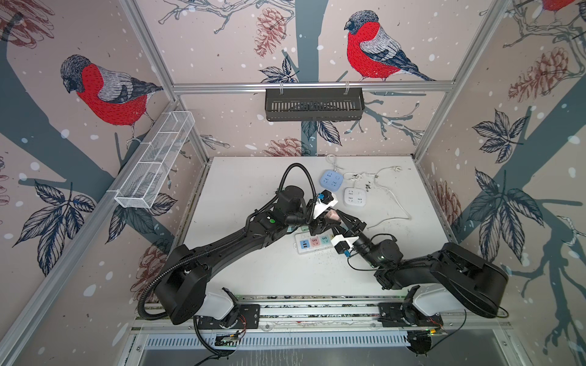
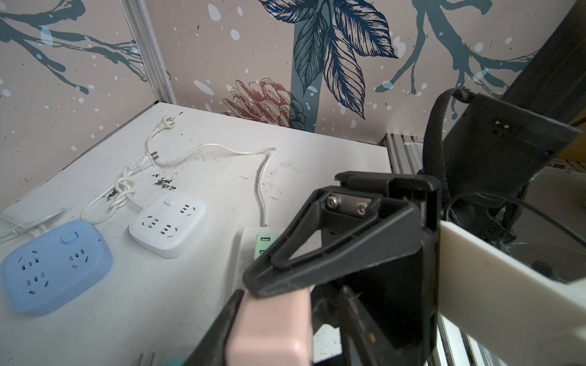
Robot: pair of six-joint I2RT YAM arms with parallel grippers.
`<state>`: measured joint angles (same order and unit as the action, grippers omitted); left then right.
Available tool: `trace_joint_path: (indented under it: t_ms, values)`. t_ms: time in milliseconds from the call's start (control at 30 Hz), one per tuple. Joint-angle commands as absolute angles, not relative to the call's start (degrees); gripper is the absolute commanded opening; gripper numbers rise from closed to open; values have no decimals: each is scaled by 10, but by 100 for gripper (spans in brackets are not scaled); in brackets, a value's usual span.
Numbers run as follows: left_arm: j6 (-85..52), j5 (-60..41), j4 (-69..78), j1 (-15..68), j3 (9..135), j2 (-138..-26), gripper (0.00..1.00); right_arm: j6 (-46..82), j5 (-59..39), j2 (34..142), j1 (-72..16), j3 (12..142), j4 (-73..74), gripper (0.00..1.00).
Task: Insert the plug
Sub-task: 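Close the left gripper on the pink adapter held by the right gripper, then open the right gripper and pull it away while the left gripper holds the adapter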
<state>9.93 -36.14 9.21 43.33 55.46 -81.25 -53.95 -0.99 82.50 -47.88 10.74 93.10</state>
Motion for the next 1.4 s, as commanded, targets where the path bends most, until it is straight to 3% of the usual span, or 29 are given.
trace_joint_path:
  t_ms: [0, 233, 300, 333, 433, 500, 533, 667, 767, 1000, 1233, 1367]
  values:
    - [119, -390, 83, 439, 561, -809, 40, -542, 3, 826, -479, 104, 1068, 5]
    - [148, -363, 63, 465, 562, -811, 18, -538, 3, 818, -478, 102, 1069, 11]
    - [149, -362, 60, 467, 564, -813, 12, -536, 3, 817, -478, 101, 1069, 17]
    - [149, -363, 58, 467, 565, -813, 9, -535, 3, 815, -478, 100, 1068, 26]
    - [148, -345, 67, 467, 563, -808, 0, -529, 11, 807, -478, 99, 1069, 69]
    - [136, -310, 90, 465, 555, -800, 0, -522, 24, 800, -478, 98, 1069, 97]
    - [130, -289, 102, 464, 551, -797, 0, -518, 32, 796, -478, 98, 1069, 100]
    - [66, -174, 139, 453, 545, -781, 0, -501, 85, 784, -477, 94, 1069, 100]
    - [59, -159, 145, 444, 540, -763, 0, -465, 128, 765, -464, 90, 1068, 100]
    - [123, -115, 169, 439, 481, -700, 0, -234, 171, 662, -360, 49, 1043, 100]
    - [177, -84, 102, 439, 511, -678, 0, -32, 145, 512, -256, 98, 674, 100]
    - [205, -83, 32, 440, 558, -705, 0, 64, 146, 484, -214, 89, 618, 100]
